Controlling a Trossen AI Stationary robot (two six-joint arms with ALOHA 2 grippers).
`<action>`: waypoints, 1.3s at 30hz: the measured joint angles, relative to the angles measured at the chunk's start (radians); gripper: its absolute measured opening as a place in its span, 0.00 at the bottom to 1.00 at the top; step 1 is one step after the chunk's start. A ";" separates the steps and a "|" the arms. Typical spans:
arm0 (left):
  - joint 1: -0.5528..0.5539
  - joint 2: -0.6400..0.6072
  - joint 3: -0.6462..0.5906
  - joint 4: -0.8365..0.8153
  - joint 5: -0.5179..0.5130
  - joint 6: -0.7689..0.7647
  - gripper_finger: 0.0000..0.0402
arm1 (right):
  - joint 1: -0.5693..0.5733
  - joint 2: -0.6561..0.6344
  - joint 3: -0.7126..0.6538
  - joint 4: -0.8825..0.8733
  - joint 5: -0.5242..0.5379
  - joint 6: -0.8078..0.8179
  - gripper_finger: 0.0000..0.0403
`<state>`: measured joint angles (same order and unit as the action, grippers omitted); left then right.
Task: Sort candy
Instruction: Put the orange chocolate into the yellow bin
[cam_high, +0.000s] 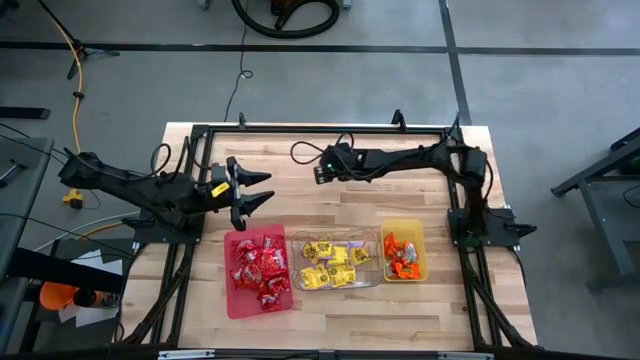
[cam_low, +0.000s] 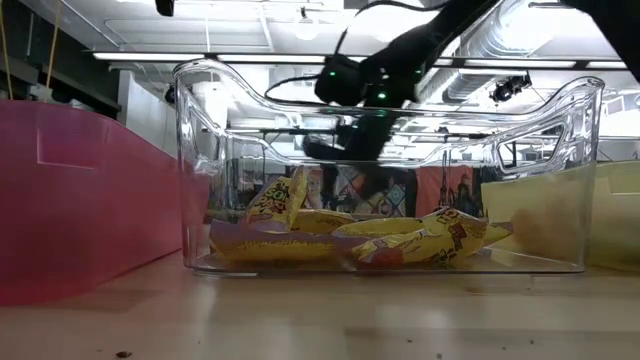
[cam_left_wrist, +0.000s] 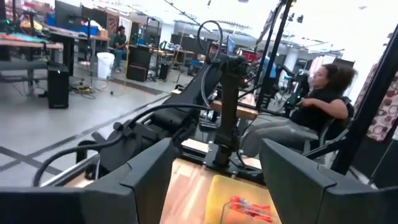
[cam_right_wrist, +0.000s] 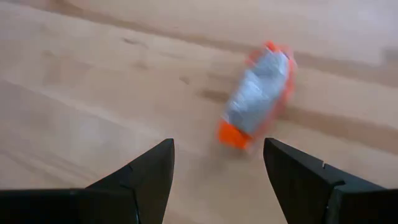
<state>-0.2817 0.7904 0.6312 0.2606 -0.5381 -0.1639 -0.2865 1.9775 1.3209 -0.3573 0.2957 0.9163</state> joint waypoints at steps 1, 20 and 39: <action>0.000 -0.004 0.000 -0.003 -0.001 0.012 0.56 | -0.001 0.019 0.030 -0.004 0.001 -0.012 0.60; 0.000 -0.039 0.001 -0.061 -0.029 0.054 0.56 | -0.015 0.231 0.321 -0.314 0.103 -0.057 0.58; 0.000 -0.100 0.001 -0.093 -0.092 0.067 0.56 | 0.054 0.007 0.320 -0.496 0.164 -0.436 0.01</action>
<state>-0.2817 0.6901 0.6323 0.1674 -0.6297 -0.0966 -0.2324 1.9847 1.6409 -0.8535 0.4602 0.4802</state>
